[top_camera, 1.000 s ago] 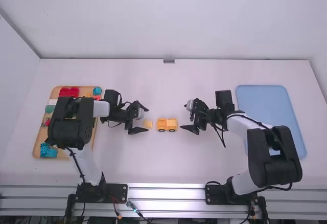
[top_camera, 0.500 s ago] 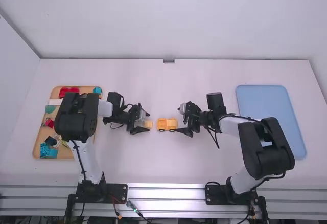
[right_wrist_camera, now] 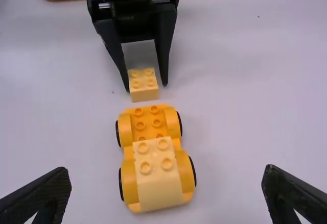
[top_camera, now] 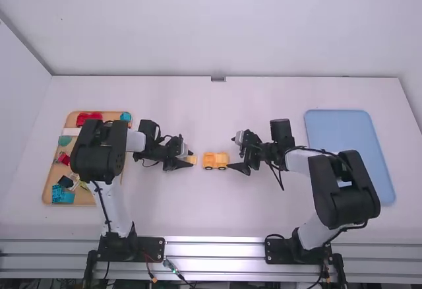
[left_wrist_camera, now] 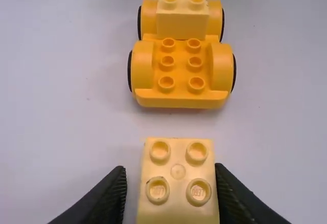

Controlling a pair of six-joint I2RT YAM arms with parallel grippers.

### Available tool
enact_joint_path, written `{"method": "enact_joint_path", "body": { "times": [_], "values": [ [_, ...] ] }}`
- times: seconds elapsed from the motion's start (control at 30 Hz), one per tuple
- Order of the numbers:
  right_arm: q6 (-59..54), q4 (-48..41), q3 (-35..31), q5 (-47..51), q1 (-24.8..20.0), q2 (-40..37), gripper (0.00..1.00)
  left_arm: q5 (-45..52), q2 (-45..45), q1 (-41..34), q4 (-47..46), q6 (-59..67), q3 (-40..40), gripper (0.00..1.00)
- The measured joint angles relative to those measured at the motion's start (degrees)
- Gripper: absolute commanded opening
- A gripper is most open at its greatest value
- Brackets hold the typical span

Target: Assemble lego blocks to make yellow taxi

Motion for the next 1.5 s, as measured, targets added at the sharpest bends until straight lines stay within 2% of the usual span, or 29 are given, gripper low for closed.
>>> {"method": "enact_joint_path", "body": {
  "times": [0.23, 0.4, 0.63, 0.93, 1.03, 1.23, 1.33, 1.5],
  "values": [
    [0.04, -0.09, 0.00, -0.24, 0.07, 0.00, 0.99, 0.02, 0.00, 0.00, 0.00, 0.00, 0.00, 0.33],
    [0.04, 0.17, 0.00, 0.55, 2.19, 0.07, 0.99, 0.17, 0.00, 0.00, 0.02, -1.31, 0.02, 0.33],
    [0.00, 5.09, 0.00, 1.86, 6.29, 4.50, 0.99, 0.02, 0.00, 0.00, -1.05, -3.93, 1.01, 0.34],
    [2.73, 13.94, 0.00, 0.72, 5.99, 11.50, 0.99, -0.26, -1.22, 0.00, -4.17, -4.52, 1.86, 0.32],
    [3.06, 16.00, 0.00, 0.09, 5.99, 13.31, 0.99, -0.26, -3.58, 0.00, -4.39, -4.55, 1.84, 0.33],
    [4.11, 23.28, 0.00, -1.20, 5.99, 17.62, 0.99, -0.04, -9.51, -0.13, -3.67, -6.29, 0.72, 0.30],
    [5.05, 25.77, 0.02, -1.40, 5.99, 19.61, 0.99, -0.09, -10.80, -1.51, -1.77, -7.06, -0.35, 0.29],
    [5.60, 25.05, 1.51, -2.64, 6.01, 23.47, 0.99, -2.01, -10.82, -5.79, 6.05, -11.45, -2.51, 0.28]
  ]
}}
